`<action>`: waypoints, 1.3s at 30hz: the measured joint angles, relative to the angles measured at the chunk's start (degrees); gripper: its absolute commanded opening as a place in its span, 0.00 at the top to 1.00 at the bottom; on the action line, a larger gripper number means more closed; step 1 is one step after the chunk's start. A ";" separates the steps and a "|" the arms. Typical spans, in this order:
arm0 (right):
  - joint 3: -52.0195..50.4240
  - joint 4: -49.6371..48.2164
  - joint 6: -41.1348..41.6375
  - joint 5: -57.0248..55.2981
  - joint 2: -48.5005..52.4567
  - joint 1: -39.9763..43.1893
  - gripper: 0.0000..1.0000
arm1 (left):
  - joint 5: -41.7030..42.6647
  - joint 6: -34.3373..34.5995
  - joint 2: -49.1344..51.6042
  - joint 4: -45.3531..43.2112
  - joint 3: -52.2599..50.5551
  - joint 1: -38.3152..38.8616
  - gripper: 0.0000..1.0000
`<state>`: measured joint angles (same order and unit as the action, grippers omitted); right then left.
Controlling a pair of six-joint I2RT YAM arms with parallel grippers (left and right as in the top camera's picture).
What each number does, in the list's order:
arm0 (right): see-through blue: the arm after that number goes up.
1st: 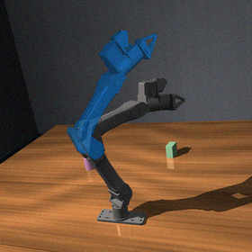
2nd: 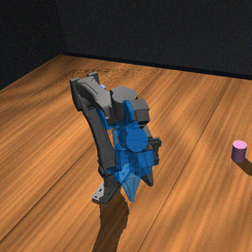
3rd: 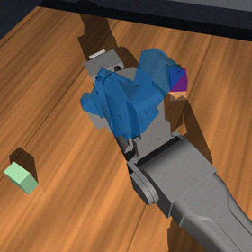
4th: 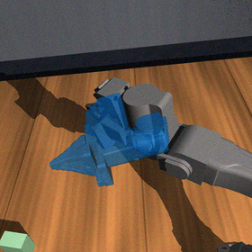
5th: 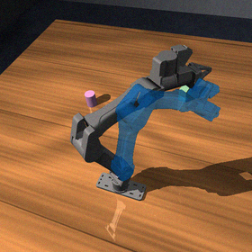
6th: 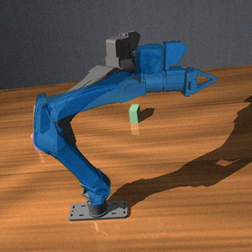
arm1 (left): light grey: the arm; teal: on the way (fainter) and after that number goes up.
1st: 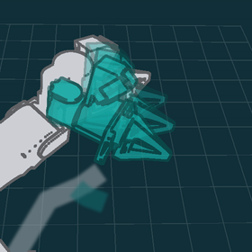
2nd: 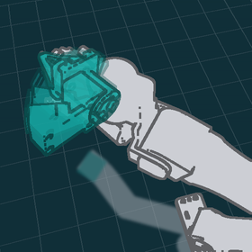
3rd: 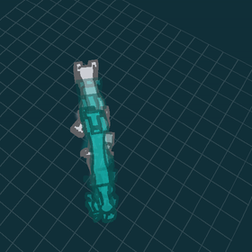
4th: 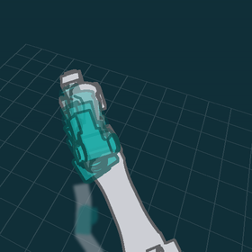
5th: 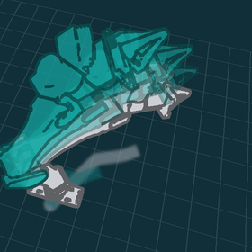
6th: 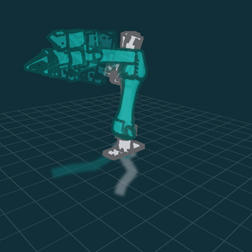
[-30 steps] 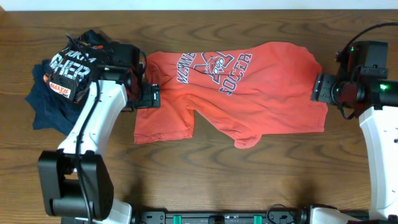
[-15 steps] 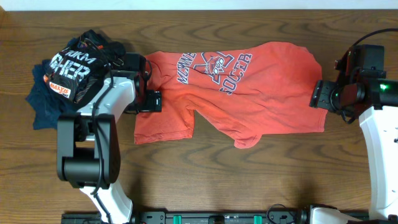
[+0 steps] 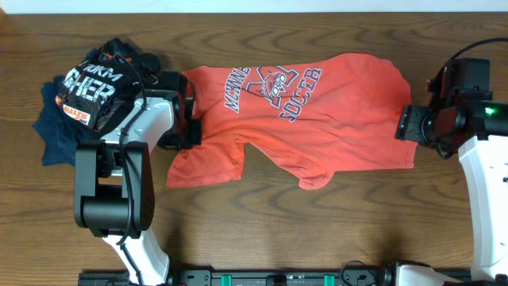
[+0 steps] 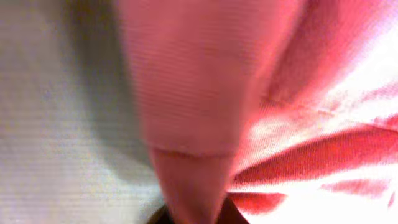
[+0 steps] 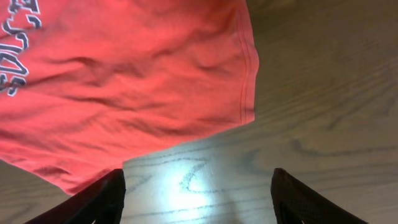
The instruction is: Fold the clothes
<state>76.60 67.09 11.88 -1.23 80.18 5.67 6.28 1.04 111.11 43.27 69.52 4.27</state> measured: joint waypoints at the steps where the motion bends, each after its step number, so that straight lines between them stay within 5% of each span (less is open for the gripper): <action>1: -0.17 0.42 0.17 0.02 0.00 0.00 0.27 | 0.55 0.00 -0.07 1.51 0.00 0.00 0.94; 10: -10.54 -2.64 1.40 4.68 0.02 -0.20 0.28 | 6.67 0.02 -11.63 5.88 0.07 -0.07 0.94; 16: -24.04 -20.11 1.62 5.57 0.02 -1.95 0.29 | 7.15 1.09 -21.92 4.92 0.98 -0.26 0.94; 23: -37.38 -41.05 3.37 5.46 0.04 -2.05 0.30 | 7.28 1.81 -22.86 6.27 1.03 -0.39 0.94; 32: -44.33 -52.83 7.04 5.18 0.17 -2.05 0.39 | 7.30 1.95 -22.86 6.38 1.03 -0.39 0.94; 34: -44.78 -54.14 7.32 4.87 0.83 -2.05 0.52 | 7.30 1.95 -22.86 6.40 1.03 -0.39 0.94; 38: -45.20 -55.98 8.31 4.33 2.69 -2.05 0.97 | 7.30 1.95 -22.86 6.40 1.03 -0.39 0.94; 39: -45.24 -56.37 8.28 4.28 2.93 -2.05 0.99 | 7.30 1.95 -22.86 6.40 1.03 -0.39 0.94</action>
<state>31.35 10.72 20.16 3.05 83.11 3.62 13.58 2.98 88.25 49.67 70.54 3.88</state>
